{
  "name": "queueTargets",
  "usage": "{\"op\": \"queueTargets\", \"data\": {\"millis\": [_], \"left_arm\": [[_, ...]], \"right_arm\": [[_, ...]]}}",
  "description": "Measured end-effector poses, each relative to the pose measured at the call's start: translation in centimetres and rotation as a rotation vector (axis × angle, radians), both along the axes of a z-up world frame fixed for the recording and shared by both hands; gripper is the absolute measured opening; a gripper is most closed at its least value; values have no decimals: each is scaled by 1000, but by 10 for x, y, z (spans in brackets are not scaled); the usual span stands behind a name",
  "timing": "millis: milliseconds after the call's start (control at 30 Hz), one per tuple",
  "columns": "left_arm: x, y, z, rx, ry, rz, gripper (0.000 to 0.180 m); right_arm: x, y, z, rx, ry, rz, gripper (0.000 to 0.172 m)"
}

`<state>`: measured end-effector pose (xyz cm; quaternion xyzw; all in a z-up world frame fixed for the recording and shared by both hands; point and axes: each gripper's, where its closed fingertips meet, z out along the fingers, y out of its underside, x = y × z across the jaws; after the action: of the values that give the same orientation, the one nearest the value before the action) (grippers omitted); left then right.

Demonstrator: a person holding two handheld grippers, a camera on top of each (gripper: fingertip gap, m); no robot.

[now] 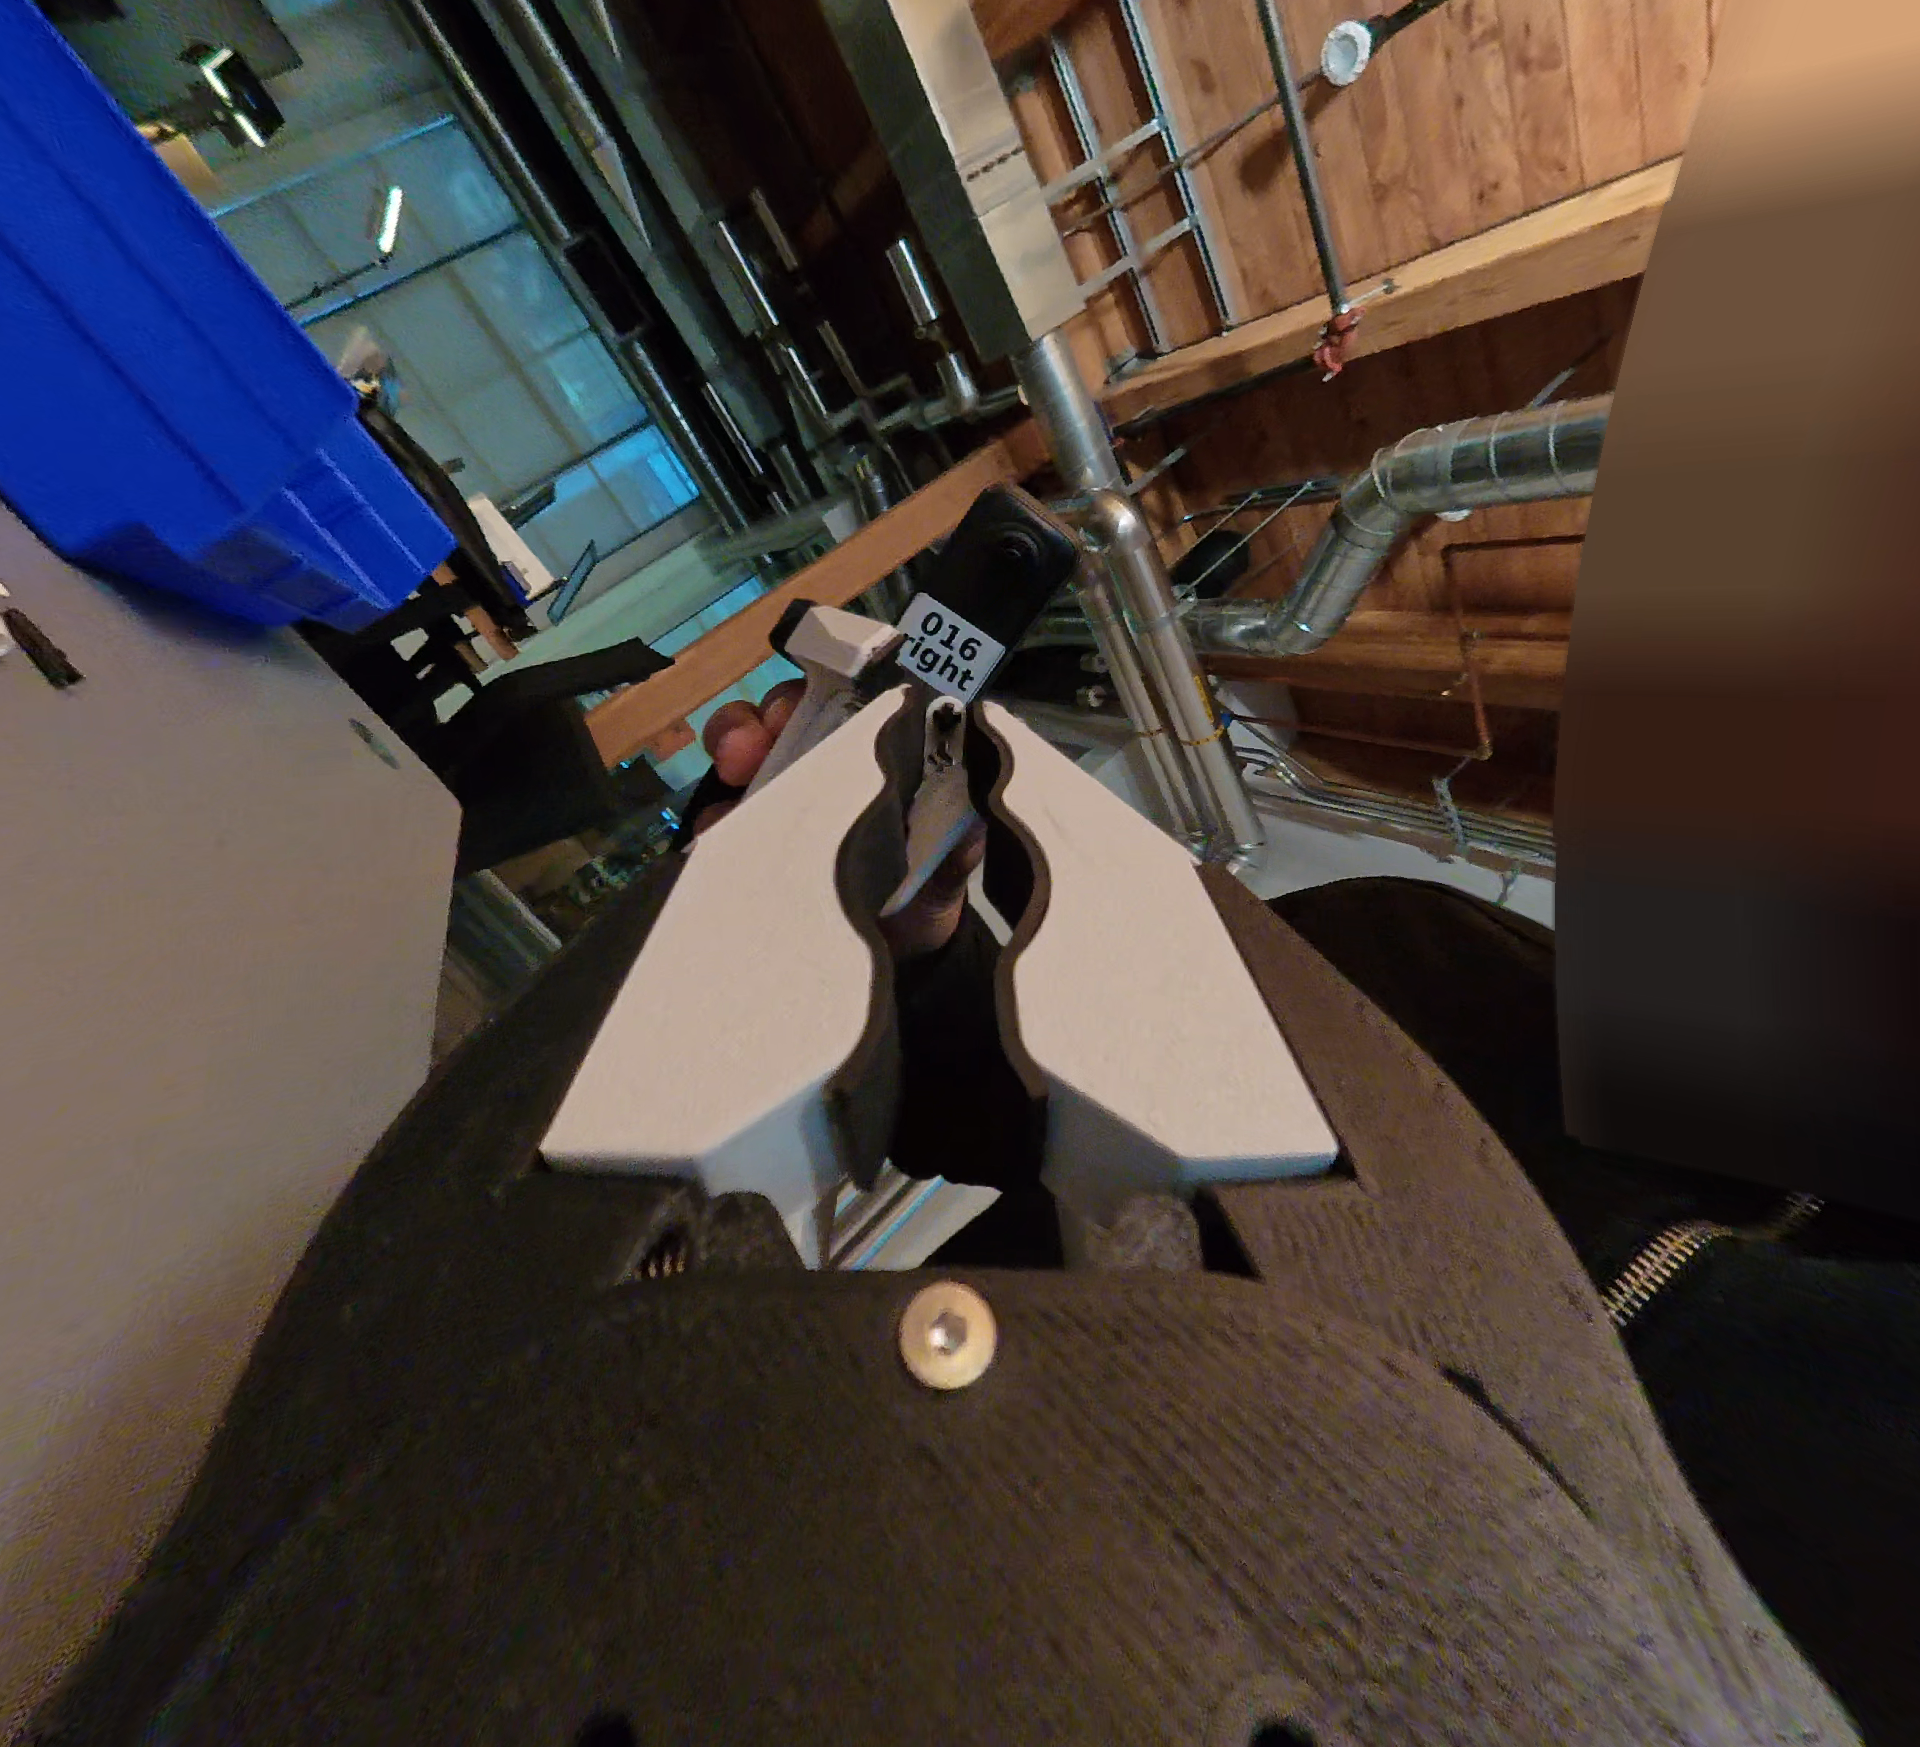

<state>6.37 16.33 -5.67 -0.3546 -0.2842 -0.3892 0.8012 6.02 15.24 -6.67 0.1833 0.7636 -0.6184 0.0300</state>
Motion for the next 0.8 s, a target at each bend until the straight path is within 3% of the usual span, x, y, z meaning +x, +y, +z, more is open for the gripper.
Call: {"op": "queueTargets", "data": {"millis": [200, 367, 667, 733, 800], "left_arm": [[-2, 0, 0, 62, -56, -27, 5], [-4, -3, -2, 36, -44, -7, 6], [-5, -4, -4, -29, 4, 35, 5], [-5, -3, -4, -33, 8, 43, 5], [-5, -1, -7, -59, 15, 47, 5]], "right_arm": [[3, -1, -9, 130, 146, 17, 5], [3, -1, -9, 193, 227, 15, 2], [2, 1, -8, 109, 61, 29, 0], [2, -1, -8, 79, 6, 30, 14], [2, -1, -8, 61, -43, 34, 9]]}}
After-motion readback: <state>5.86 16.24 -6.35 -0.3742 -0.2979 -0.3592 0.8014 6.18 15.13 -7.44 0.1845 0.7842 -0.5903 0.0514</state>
